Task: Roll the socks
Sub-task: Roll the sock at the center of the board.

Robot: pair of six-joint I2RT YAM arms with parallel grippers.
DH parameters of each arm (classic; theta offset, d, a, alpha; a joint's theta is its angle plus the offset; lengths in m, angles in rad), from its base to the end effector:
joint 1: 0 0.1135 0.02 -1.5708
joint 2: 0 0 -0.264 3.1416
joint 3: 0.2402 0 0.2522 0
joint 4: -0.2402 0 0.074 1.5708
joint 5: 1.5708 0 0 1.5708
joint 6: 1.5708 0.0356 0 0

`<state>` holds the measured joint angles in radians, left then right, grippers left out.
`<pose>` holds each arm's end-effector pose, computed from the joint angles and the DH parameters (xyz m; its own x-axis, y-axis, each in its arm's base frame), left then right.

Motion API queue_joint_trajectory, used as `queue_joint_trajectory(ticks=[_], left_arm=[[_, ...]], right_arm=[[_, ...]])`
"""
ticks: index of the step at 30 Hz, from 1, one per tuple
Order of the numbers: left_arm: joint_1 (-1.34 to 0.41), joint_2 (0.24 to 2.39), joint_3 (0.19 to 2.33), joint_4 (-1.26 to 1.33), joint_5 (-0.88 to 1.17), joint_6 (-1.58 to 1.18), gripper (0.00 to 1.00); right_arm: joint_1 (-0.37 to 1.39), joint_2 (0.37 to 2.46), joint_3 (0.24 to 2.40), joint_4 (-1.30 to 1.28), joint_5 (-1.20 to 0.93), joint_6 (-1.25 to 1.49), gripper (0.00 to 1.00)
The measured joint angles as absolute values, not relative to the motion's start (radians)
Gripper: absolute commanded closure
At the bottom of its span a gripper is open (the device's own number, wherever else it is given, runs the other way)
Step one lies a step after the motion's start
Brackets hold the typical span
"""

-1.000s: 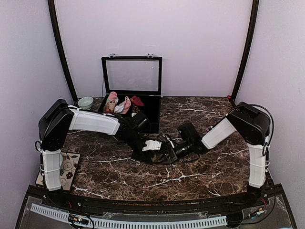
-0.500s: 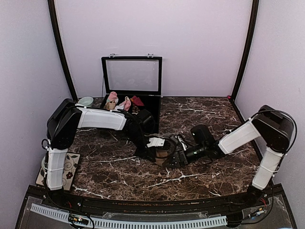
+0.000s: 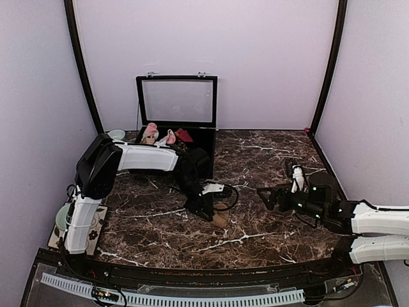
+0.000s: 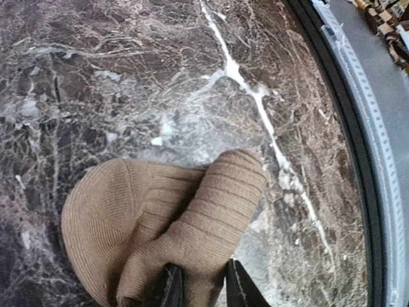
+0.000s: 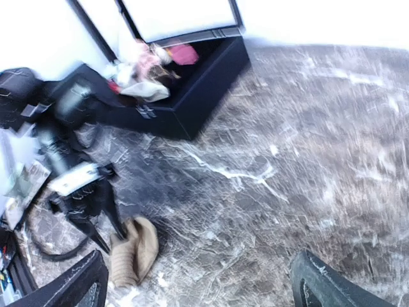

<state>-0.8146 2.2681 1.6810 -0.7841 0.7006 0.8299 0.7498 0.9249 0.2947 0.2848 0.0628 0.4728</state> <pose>0.2899 -0.3408 0.1309 0.0211 0.7997 -0.6001 0.9308 -0.2348 -0.2802 0.1460 0.1329 0.1914 -0.5106 0.1455 -0.8474 -0.4542 0.7912 0.4096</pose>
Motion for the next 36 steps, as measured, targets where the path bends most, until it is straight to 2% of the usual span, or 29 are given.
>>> queue_joint_trajectory(ticks=[3, 7, 12, 17, 20, 25, 36], left_arm=[[-0.807, 2.305, 1.722, -0.841, 0.781, 0.822, 0.74], [-0.791, 2.348, 1.760, -0.905, 0.862, 0.799, 0.74], [-0.779, 2.383, 1.793, -0.948, 0.896, 0.749, 0.74], [-0.776, 2.403, 1.819, -0.979, 0.905, 0.703, 0.74], [-0.776, 2.409, 1.826, -0.986, 0.910, 0.686, 0.74], [-0.772, 2.414, 1.827, -0.989, 0.920, 0.672, 0.75], [-0.772, 2.417, 1.830, -1.002, 0.922, 0.668, 0.72]], right_arm=[[0.790, 0.918, 0.273, 0.335, 0.048, 0.369, 0.00], [0.952, 1.051, 0.328, 0.321, 0.056, 0.178, 0.01], [1.141, 1.156, 0.346, 0.318, 0.047, -0.074, 0.20], [1.208, 1.366, 0.498, 0.253, 0.057, -0.224, 0.50], [1.215, 1.477, 0.621, 0.204, 0.046, -0.286, 0.57], [1.217, 1.587, 0.662, 0.195, 0.053, -0.363, 0.67], [1.175, 1.696, 0.683, 0.241, 0.079, -0.411, 0.70]])
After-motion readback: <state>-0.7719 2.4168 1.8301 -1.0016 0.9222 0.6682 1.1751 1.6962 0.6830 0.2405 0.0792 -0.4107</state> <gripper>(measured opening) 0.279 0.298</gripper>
